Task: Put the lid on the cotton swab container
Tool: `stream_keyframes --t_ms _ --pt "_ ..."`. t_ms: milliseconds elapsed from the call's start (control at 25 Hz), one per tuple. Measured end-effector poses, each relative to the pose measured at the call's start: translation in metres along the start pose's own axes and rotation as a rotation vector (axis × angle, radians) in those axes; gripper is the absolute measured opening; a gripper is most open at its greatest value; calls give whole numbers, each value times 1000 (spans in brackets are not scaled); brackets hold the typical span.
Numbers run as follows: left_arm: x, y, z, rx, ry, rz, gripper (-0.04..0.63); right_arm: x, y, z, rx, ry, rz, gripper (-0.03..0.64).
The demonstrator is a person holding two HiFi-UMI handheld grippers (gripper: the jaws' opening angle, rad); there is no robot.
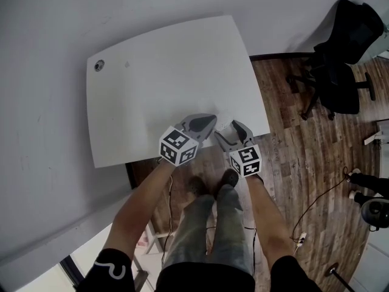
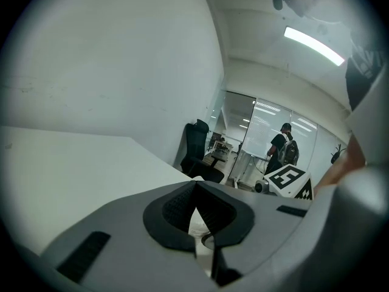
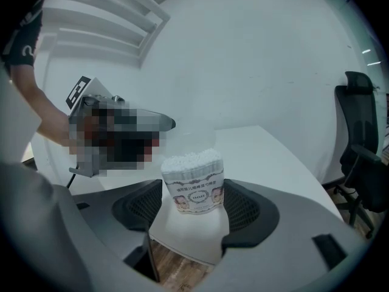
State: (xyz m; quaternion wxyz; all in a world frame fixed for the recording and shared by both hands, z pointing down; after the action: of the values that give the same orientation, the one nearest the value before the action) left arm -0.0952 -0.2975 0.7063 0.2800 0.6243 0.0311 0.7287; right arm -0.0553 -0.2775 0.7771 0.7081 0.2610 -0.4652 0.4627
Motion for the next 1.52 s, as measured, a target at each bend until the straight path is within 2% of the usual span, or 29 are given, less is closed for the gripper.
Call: stream_keyframes --t_ms 400,1200,1440,1520 --pt "8 -12 11 26 21 -9 18 0 -1 -3 -8 0 2 305" --pt "24 -17 21 29 71 -39 18 1 -1 -3 -20 -6 -2 304" --pt "24 -16 23 20 116 -34 17 0 -2 -2 -21 -5 0 304" --pt "25 -16 25 5 142 -9 18 1 -2 -2 -20 -6 2 304"
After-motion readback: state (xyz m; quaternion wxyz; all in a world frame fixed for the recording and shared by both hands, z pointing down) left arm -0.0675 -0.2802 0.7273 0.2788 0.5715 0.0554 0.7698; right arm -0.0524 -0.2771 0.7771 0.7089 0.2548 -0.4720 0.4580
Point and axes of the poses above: the fingertips, and each gripper's own axes: z forward along the fingers, y to its left, x out of its underside, the point moved 1 cm from there along -z, backward along the fingers, and after that the axes turned 14 degrees about x, right-handed, at the moved point
